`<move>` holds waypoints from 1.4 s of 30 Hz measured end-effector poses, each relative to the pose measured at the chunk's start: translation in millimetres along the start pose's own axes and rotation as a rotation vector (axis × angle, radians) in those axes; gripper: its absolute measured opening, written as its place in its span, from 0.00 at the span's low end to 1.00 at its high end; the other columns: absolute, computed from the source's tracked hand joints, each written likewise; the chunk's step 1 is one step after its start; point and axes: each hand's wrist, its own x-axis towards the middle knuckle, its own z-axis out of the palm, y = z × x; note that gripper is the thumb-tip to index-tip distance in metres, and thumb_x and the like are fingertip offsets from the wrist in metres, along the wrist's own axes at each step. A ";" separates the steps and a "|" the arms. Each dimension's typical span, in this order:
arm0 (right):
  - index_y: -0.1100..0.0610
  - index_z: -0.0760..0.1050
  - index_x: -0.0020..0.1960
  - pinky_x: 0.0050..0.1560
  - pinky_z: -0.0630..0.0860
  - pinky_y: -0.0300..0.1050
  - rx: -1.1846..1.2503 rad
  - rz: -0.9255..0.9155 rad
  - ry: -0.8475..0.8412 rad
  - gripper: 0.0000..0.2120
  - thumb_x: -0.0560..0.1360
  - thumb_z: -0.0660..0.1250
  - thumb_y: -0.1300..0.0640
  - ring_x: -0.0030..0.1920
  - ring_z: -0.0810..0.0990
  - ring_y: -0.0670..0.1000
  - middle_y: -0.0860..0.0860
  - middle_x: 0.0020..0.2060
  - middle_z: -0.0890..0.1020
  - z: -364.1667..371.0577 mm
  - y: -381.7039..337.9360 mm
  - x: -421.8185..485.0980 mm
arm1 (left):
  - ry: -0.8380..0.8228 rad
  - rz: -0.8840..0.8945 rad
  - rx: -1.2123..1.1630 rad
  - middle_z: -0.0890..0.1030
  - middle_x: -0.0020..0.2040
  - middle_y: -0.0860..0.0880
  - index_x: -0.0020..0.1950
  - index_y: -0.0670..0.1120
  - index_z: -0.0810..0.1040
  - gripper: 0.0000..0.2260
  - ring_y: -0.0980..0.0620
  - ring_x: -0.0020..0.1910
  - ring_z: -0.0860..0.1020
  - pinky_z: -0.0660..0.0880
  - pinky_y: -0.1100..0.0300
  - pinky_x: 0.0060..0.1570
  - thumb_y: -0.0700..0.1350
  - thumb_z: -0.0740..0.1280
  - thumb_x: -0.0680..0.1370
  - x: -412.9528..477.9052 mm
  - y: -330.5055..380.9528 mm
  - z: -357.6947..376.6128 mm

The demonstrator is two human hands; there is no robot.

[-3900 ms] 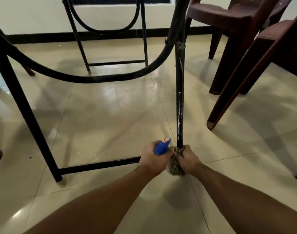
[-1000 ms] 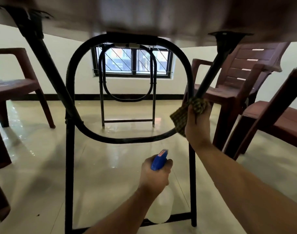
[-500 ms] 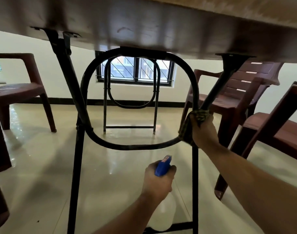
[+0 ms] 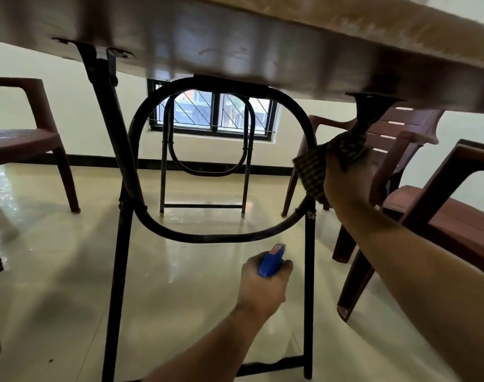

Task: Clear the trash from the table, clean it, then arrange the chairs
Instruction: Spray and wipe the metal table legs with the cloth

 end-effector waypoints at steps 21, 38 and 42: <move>0.72 0.65 0.67 0.63 0.71 0.65 -1.272 -0.211 -0.231 0.27 0.77 0.45 0.54 0.61 0.71 0.70 0.71 0.60 0.72 85.8 -26.9 -15.9 | -0.005 0.022 0.013 0.77 0.37 0.47 0.45 0.53 0.76 0.07 0.52 0.34 0.75 0.81 0.58 0.39 0.43 0.72 0.78 6.1 -7.2 -15.0; 0.63 0.60 0.77 0.79 0.42 0.55 -1.036 -0.643 -0.470 0.41 0.67 0.72 0.67 0.78 0.48 0.57 0.62 0.76 0.63 -4.7 154.8 -127.5 | 0.008 0.038 0.137 0.75 0.35 0.45 0.52 0.44 0.79 0.03 0.54 0.26 0.72 0.75 0.64 0.29 0.41 0.71 0.79 15.9 -33.3 -42.5; 0.59 0.41 0.81 0.77 0.56 0.63 -0.702 -0.211 -0.257 0.46 0.75 0.68 0.61 0.80 0.47 0.63 0.61 0.80 0.47 34.7 114.2 -89.9 | 0.010 -0.010 0.156 0.78 0.37 0.46 0.53 0.45 0.79 0.05 0.54 0.28 0.75 0.75 0.66 0.29 0.44 0.71 0.79 16.3 -45.1 -35.5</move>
